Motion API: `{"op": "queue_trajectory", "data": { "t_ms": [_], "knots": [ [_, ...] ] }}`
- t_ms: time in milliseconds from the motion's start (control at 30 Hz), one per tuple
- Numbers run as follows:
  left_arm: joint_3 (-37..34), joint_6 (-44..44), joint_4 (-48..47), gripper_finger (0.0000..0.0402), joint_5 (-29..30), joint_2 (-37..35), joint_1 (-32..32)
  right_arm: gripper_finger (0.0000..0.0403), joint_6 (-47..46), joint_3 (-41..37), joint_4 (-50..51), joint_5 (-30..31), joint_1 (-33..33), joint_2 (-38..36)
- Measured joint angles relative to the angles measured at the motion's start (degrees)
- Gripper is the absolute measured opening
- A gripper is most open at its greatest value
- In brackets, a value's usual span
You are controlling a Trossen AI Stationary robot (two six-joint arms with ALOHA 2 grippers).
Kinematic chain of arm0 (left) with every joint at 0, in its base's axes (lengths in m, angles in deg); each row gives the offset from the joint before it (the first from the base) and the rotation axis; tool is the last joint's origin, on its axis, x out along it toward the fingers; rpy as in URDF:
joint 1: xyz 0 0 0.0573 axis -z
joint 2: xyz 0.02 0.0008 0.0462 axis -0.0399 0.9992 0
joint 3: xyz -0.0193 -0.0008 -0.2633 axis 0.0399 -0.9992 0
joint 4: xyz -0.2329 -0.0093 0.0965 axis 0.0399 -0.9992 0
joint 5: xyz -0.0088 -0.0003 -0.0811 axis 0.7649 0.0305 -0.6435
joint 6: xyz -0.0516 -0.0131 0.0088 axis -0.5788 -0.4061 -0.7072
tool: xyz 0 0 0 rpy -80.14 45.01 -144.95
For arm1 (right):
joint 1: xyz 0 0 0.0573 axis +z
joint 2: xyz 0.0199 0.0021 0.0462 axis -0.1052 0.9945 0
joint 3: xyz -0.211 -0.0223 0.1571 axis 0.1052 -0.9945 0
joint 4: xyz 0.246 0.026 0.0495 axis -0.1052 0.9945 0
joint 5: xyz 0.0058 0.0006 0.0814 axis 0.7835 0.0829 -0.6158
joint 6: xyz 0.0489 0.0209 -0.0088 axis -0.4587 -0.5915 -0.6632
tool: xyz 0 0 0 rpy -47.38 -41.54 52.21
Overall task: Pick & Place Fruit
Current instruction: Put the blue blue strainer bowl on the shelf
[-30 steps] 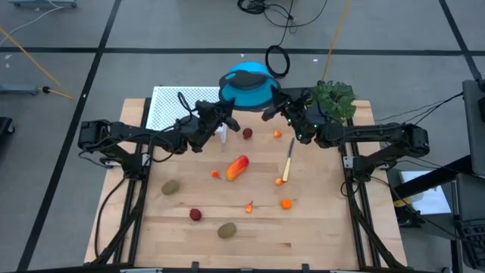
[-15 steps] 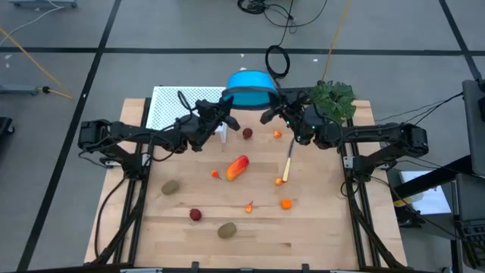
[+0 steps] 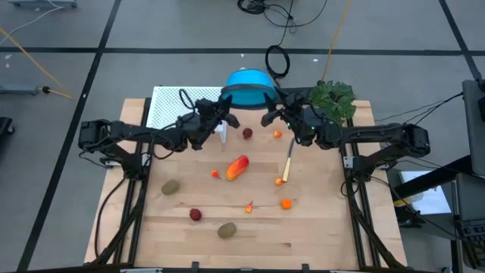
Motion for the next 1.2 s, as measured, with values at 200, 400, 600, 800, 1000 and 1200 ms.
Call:
{"op": "queue_trajectory", "data": {
  "t_ms": [200,400,600,800,1000,1200],
  "knots": [
    [0.0,-5.44,-4.37,0.0001,-3.89,-1.2,-3.47,0.0235,0.31,0.0,8.17,1.46,0.72,-2.65],
    [0.0,-9.8,-12.35,0.0001,-6.73,-4.49,-6.83,0.0251,0.07,0.0,15.85,4.91,0.72,-5.14],
    [-0.02,-15.48,-22.63,0.0001,-13.3,-9.24,-10.53,0.0241,0.03,-0.02,21.75,4.76,1.05,-7.53],
    [-0.01,-22.99,-32.81,0.0001,-23.51,-13.39,-14.73,0.0191,0.04,-0.02,29.15,3.35,1.13,-9.64],
    [0.0,-28.59,-41.96,0.0001,-33.03,-16.68,-18.73,0.0108,0.23,-0.04,36.07,-5.4,1.05,-12.03],
    [-0.01,-32.02,-47.99,0.0001,-41.79,-18.93,-22.44,0.0012,3.03,-0.04,39.74,-15.82,0.93,-15.28]
  ]
}}
